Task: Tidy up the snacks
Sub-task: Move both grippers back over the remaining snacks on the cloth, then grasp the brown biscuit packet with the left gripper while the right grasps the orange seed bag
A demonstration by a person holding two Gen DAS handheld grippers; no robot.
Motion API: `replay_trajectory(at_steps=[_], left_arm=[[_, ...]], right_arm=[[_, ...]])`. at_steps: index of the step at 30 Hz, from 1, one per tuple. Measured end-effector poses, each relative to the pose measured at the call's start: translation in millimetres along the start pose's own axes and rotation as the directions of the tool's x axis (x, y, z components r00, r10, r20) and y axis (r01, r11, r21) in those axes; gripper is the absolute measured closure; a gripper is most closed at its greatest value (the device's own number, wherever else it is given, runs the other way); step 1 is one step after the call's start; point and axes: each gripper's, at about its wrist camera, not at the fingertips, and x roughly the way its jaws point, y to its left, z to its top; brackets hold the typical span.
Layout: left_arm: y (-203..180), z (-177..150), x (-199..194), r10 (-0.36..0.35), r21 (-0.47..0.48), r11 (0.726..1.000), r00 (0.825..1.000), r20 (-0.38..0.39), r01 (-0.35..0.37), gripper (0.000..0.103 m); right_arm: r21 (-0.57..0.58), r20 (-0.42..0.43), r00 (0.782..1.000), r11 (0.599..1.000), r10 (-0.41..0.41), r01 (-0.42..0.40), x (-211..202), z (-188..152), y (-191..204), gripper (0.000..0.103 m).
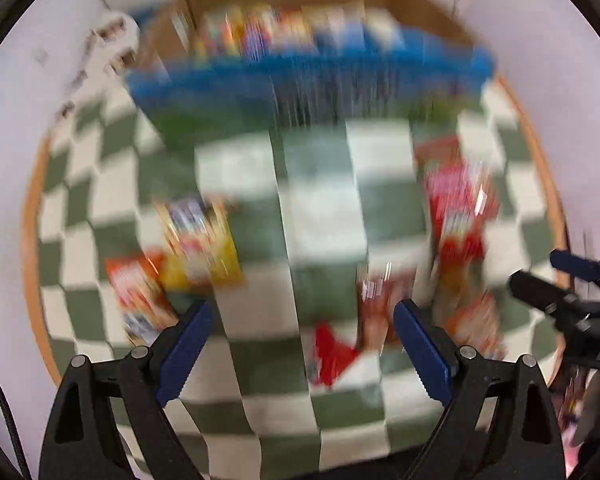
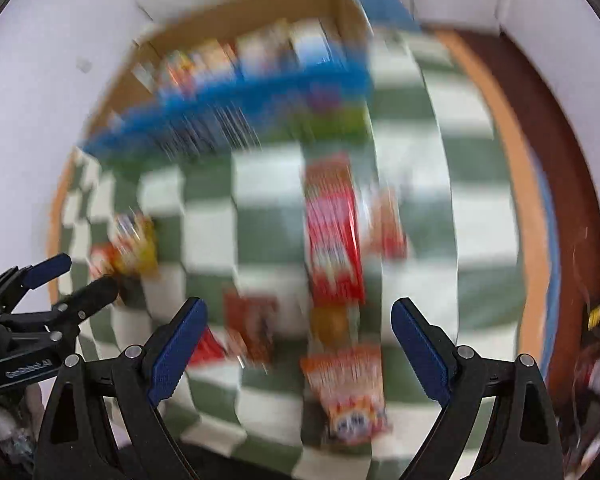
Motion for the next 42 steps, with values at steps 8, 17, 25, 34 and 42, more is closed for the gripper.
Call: replay_trajectory(at_steps=[8,17,25,34,42], left_arm=[[-37,-6,74,-0.123,-0.033,0.992,0.972,-0.2,0.119,0.011],[-82,-5,133,-0.092,0.014,0.995,0.942,-0.323,0.102,0.011],[-96,-16,141,-0.028,0.037,0.999,0.963,-0.268,0.039,0.033],[-105,-28,129,-0.059,-0.007,0.998,0.972,-0.228,0.059,0.049],[-97,-12,90,-0.092,-0.028,0.996,0.98,-0.176,0.089,0.049]], right_arm=[[0.115,-0.21,0.977,0.993,0.038,-0.013,73,-66,-49,0.008],[0.148,-0.26,0.964,0.989,0.06,-0.021,106,-91,-72,0.041],[0.242,-0.224,0.974,0.97,0.026,0.03,96,-91,-102,0.035],[0.203,-0.208,0.978,0.978,-0.011,0.054,106,-74,-96,0.04],[0.174,-0.157,0.987,0.983,-0.025,0.053,87,-74,-84,0.046]])
